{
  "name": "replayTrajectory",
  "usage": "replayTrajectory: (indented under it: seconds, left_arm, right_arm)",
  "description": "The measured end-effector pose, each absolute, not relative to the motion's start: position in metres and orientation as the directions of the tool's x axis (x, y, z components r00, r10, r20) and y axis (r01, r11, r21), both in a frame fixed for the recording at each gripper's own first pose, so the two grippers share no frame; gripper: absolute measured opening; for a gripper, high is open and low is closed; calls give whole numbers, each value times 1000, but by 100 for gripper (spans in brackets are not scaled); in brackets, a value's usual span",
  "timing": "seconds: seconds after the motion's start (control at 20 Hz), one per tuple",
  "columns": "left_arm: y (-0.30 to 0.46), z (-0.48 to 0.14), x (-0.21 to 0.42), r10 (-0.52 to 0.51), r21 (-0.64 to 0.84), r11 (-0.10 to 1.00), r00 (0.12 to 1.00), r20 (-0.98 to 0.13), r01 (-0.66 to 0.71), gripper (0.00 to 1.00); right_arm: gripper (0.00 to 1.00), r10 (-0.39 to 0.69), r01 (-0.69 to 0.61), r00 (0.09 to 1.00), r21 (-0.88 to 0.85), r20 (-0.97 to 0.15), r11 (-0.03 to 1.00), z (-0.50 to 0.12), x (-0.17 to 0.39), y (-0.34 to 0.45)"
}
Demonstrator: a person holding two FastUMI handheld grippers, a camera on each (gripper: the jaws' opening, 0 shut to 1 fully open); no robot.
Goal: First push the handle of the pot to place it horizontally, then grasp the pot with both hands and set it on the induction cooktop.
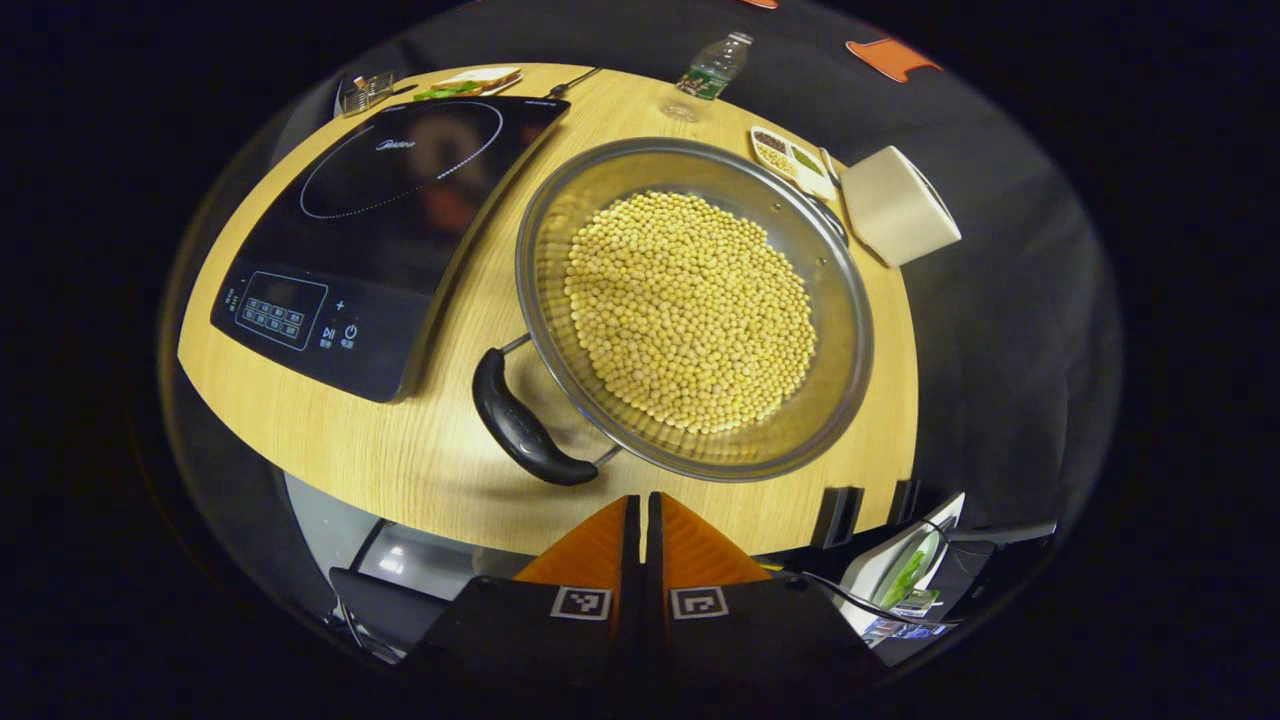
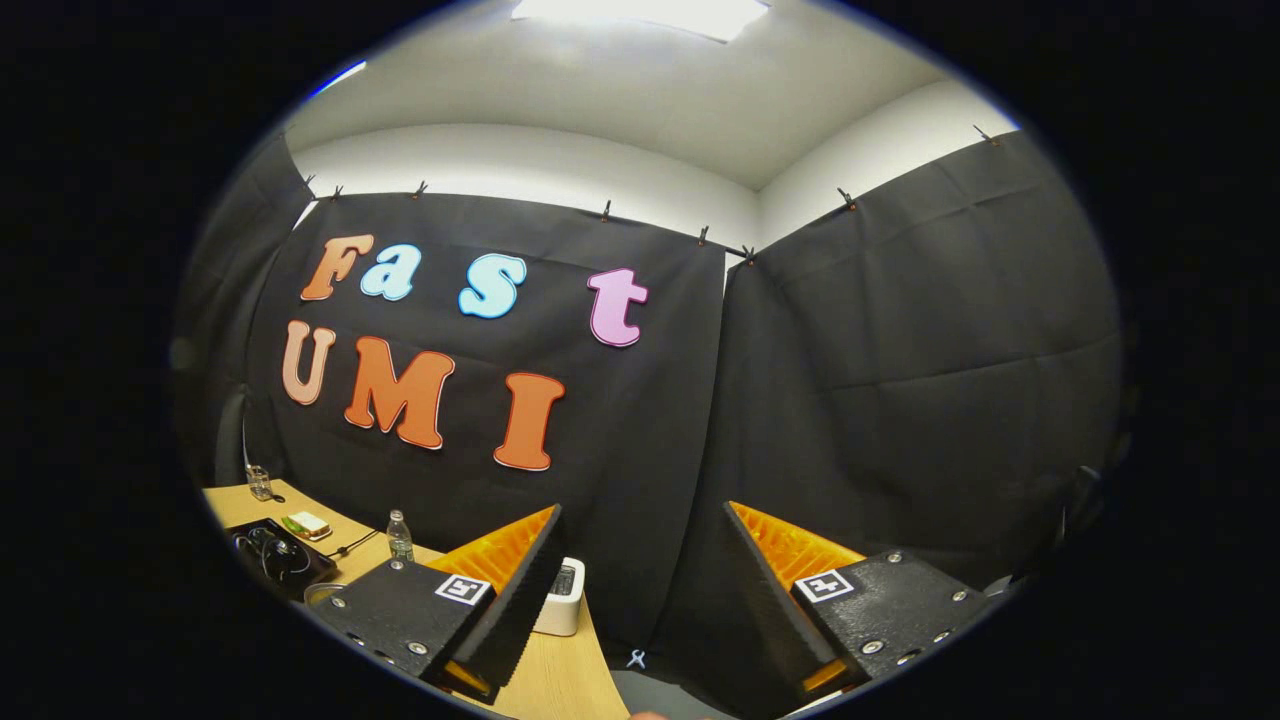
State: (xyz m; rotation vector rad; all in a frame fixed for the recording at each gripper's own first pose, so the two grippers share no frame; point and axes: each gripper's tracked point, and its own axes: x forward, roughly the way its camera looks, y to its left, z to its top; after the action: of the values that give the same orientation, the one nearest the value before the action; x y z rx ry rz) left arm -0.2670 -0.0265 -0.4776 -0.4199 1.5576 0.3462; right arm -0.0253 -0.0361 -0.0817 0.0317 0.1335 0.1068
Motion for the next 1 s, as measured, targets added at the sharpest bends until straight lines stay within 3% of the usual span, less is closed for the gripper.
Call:
replayTrajectory:
  seconds: [0.4, 0.65, 1.0]
  left_arm:
    - [-2, -498, -258, -21, 11, 897, -68, -997, -441, 8]
    - [25, -509, -245, 50, 83, 938, -105, -993, -337, 8]
    - [54, -506, -226, 164, 180, 950, -81, -983, -257, 7]
  right_arm:
    - [95, 65, -65, 984, 6, -165, 998, -86, -27, -31]
    - [95, 27, -29, 979, -4, -203, 1000, -96, -31, -29]
    - [95, -31, 28, 970, -15, -239, 999, -102, -36, -23]
